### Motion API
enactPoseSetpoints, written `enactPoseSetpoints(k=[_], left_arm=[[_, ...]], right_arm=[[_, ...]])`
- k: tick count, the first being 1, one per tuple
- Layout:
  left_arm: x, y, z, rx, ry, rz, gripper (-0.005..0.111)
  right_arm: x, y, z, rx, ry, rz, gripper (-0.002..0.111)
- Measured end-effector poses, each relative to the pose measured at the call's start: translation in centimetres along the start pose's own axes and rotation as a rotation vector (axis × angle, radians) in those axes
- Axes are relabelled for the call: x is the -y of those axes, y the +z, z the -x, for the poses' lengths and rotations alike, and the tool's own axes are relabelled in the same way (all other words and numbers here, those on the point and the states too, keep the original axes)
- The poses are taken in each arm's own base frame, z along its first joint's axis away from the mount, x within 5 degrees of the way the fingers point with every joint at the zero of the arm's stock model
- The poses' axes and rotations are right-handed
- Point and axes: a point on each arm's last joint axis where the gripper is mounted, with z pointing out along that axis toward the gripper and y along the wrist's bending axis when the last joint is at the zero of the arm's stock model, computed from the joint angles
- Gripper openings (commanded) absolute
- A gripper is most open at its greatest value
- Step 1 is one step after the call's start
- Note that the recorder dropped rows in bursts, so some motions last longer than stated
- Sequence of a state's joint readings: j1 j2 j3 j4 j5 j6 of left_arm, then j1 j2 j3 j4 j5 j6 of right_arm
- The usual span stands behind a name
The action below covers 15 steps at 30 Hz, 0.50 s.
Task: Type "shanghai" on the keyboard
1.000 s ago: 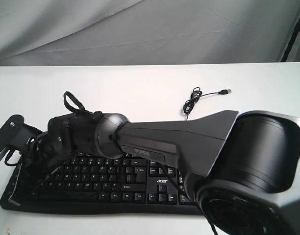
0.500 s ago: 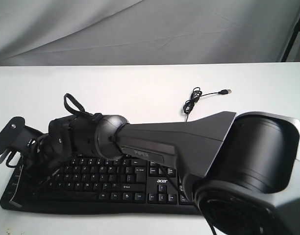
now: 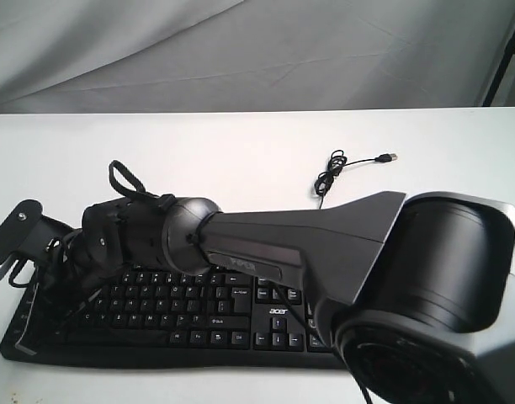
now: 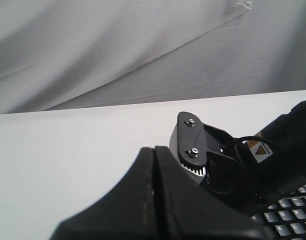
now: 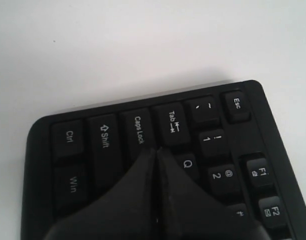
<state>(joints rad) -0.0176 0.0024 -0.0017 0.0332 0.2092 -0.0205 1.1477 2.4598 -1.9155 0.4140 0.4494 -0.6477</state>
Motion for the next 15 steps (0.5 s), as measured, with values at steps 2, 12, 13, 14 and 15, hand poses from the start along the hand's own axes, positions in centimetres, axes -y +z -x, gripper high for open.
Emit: enactPoseSetpoints(k=[2,12,13,14,15], left_arm=[[0.0,0.0,0.0,0.000,0.000,0.000,0.000],[0.0,0.0,0.0,0.000,0.000,0.000,0.000],[0.0,0.0,0.0,0.000,0.000,0.000,0.000],[0.0,0.0,0.0,0.000,0.000,0.000,0.000],[0.0,0.0,0.0,0.000,0.000,0.000,0.000]], right_arm=[[0.0,-0.5,0.4,0.008,-0.008,-0.004,0.000],[1.8,-3.3,0.7,-0.032,-0.012,-0.013,0.000],[2.0,-3.5,0.2,-0.045,-0.003,-0.016,0.000],[2.3,-3.8,-0.3,-0.051,0.006,-0.024,0.000],[2.4,-4.3,-0.6,-0.054,0.011,-0.033,0.000]])
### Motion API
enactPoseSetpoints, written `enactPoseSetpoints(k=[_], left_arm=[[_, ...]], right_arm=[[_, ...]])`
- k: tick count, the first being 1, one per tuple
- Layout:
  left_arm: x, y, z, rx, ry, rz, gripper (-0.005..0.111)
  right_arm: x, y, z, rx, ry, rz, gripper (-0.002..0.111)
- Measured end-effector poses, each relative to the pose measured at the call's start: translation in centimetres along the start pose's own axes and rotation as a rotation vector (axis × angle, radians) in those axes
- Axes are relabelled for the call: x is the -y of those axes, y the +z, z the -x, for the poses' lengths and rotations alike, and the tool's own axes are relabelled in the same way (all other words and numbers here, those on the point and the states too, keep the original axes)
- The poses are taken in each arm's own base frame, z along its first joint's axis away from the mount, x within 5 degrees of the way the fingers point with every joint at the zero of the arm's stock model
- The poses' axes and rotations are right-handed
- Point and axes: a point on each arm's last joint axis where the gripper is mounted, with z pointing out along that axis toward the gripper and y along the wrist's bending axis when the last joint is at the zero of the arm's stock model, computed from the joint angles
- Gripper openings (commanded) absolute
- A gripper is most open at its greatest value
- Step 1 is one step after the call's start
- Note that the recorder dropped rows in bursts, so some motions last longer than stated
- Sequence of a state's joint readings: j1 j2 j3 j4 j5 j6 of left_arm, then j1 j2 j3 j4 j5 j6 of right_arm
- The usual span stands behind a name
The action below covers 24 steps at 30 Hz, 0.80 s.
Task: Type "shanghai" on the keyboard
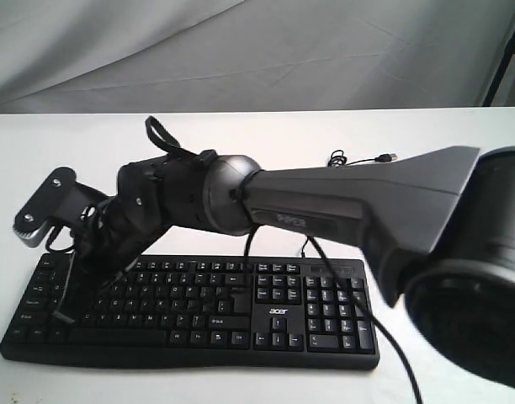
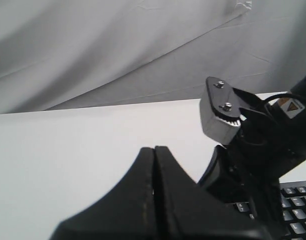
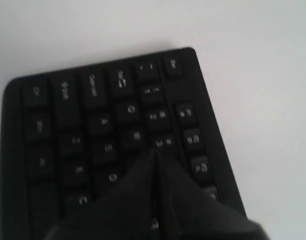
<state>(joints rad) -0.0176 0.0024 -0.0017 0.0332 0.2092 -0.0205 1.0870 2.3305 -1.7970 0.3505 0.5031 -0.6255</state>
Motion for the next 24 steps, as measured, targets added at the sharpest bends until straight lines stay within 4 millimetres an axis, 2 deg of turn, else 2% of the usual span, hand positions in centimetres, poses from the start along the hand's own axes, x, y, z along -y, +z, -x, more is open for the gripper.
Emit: enactPoseSetpoints(k=[10,14,24], left_arm=[[0.0,0.0,0.0,0.000,0.000,0.000,0.000],[0.0,0.0,0.0,0.000,0.000,0.000,0.000],[0.0,0.0,0.0,0.000,0.000,0.000,0.000]], right_arm=[[-0.7,-5.0,-4.7,-0.009,0.049,-0.073,0.000],[-0.1,-5.3,-5.6,-0.022,0.073,-0.084,0.000],[0.2,-5.3,-6.2,-0.048,0.097,-0.072,0.000]])
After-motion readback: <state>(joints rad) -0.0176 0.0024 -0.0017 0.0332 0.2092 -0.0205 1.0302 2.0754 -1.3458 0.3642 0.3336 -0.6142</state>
